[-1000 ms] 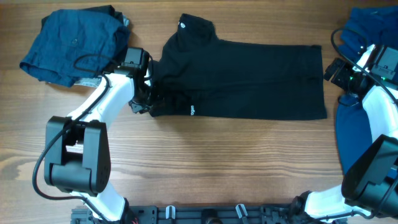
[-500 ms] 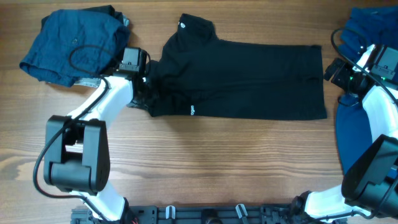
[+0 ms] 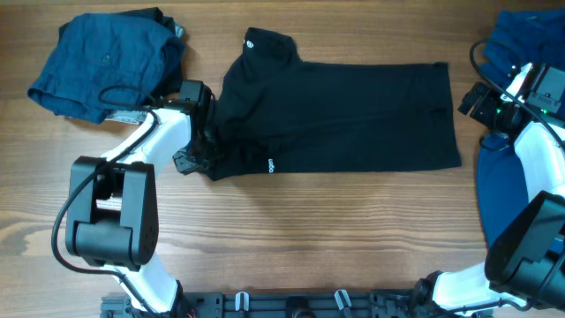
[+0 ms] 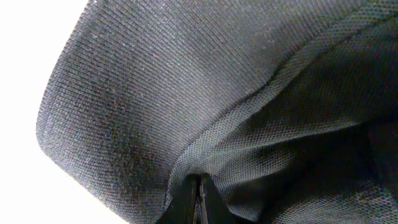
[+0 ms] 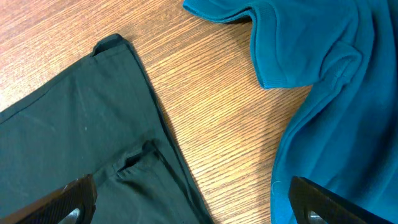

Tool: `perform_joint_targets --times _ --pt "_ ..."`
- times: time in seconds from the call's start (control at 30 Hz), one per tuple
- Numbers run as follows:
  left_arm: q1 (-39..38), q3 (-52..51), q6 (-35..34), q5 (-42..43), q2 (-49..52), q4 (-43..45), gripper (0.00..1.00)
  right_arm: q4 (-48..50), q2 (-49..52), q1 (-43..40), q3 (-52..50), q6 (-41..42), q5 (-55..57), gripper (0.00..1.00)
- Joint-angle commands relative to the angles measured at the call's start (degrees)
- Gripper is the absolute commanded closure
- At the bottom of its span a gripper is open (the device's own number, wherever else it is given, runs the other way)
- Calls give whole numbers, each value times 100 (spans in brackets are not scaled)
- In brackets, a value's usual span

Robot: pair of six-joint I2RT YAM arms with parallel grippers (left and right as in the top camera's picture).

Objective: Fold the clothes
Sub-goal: 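Push the shirt's left sleeve inward with the left gripper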

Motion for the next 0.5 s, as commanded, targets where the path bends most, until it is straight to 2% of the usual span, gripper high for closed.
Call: perform_joint_targets --times 0.0,0.1,0.23,0.27,0.37,0.43,0.47 --pt "26 94 -142 -299 -11 -240 93 13 20 13 37 -63 -92 0" --pt "-4 758 81 -295 -352 -385 95 13 20 13 37 -66 -92 0" --pt "-164 1316 531 -367 -546 -293 92 13 20 13 37 -63 -92 0" --pt "-190 1311 527 -361 -538 -240 89 13 20 13 37 -63 -92 0" --pt "-210 1292 533 -361 -365 -302 63 13 20 13 37 -63 -92 0" --pt "-210 1292 745 -251 -208 -334 60 13 22 13 37 -63 -92 0" --pt "-212 1292 859 -133 -153 -334 62 13 22 13 37 -63 -92 0"
